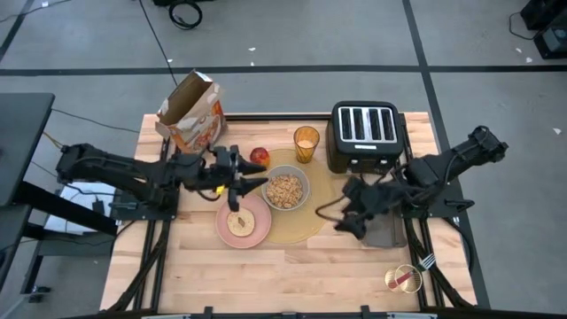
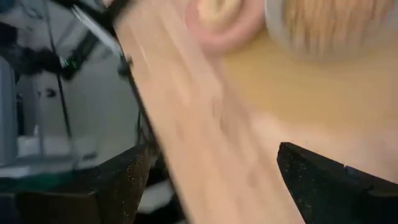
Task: Arrange a breakfast setting
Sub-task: Put the red fork on the brown place mat beside the gray bowl
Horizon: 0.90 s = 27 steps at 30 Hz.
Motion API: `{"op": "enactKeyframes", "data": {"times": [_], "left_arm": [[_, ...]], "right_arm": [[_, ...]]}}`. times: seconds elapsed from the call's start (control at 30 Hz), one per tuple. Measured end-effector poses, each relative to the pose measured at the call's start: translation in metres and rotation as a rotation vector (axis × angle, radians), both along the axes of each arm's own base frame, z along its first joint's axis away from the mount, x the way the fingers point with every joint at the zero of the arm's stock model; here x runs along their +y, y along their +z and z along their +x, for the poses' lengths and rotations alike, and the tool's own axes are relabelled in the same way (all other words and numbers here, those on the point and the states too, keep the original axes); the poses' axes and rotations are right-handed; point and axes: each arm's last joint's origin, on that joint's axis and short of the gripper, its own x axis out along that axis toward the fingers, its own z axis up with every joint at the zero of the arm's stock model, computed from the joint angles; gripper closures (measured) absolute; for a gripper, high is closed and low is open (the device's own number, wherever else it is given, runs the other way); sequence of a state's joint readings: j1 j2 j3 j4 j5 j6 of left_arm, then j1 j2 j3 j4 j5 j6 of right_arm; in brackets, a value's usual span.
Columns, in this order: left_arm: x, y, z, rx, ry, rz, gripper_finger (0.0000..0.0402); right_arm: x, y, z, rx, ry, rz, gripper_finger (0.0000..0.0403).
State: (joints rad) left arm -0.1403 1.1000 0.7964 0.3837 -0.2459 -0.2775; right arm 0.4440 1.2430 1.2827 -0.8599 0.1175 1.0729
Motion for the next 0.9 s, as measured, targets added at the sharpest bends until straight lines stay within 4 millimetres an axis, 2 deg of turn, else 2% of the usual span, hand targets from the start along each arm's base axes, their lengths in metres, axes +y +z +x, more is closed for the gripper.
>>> {"op": "enactKeyframes", "data": {"times": [0.2,0.37,0.47,0.57,0.63,0.73,0.9], "left_arm": [[-0.023,0.039,-0.006,-0.058,-0.033,-0.031,0.0232],[-0.039,0.048,-0.010,-0.075,-0.097,-0.023,0.0232],[-0.046,0.047,-0.012,-0.058,-0.119,0.031,0.0232],[-0.049,0.046,-0.013,-0.051,-0.128,0.086,0.0232],[-0.050,0.044,-0.013,-0.030,-0.140,0.111,0.0232],[-0.055,0.042,-0.015,-0.009,-0.202,0.123,0.0232],[-0.064,0.037,-0.018,0.039,-0.310,0.105,0.0232]], "right_arm": [[0.026,-0.008,-0.022,0.322,-0.141,0.368,0.0062],[0.066,-0.014,-0.036,0.500,-0.172,0.529,0.0075],[0.093,-0.023,-0.050,0.617,-0.203,0.563,0.0081],[0.107,-0.031,-0.062,0.770,-0.241,0.559,0.0082],[0.109,-0.035,-0.066,0.888,-0.239,0.546,0.0083],[0.105,-0.038,-0.070,0.984,-0.137,0.494,0.0083],[0.086,-0.040,-0.066,0.998,0.152,0.393,0.0083]]}}
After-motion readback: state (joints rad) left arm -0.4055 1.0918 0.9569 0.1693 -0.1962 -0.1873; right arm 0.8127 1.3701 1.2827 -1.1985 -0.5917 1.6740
